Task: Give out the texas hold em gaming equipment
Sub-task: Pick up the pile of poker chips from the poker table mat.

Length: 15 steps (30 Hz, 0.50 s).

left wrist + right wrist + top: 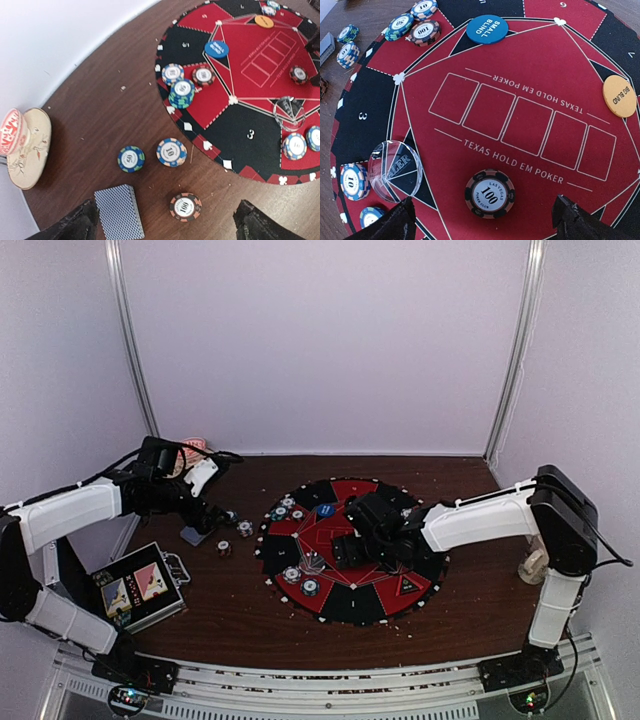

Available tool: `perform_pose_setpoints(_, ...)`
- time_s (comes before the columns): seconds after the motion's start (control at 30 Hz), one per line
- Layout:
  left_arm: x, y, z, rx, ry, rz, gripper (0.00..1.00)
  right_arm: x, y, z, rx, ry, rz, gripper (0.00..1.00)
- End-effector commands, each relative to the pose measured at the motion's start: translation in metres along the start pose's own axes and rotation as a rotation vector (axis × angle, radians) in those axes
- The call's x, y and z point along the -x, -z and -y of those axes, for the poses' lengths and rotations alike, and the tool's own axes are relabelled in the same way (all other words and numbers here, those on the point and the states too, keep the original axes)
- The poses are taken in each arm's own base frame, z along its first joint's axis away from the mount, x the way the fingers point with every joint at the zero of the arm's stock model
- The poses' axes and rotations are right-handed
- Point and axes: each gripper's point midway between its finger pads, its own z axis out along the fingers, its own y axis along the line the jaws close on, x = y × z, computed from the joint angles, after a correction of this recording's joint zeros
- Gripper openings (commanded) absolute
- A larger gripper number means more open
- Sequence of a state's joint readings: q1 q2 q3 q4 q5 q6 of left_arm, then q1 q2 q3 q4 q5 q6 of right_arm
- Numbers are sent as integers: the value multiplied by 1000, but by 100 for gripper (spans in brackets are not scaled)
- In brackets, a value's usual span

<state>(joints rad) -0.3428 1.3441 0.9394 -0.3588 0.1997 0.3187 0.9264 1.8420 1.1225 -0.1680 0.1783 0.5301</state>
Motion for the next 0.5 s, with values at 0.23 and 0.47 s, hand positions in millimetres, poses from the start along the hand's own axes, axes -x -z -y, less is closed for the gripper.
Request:
perform_pose_setpoints(0.23,19,8,-12,62,6,102,98,-7,-21,3,-82,36,-42,94)
perform_pose_setpoints(0.47,20,9,-11,60,7,106,98,-17,-31,5,-88,39,-64,87)
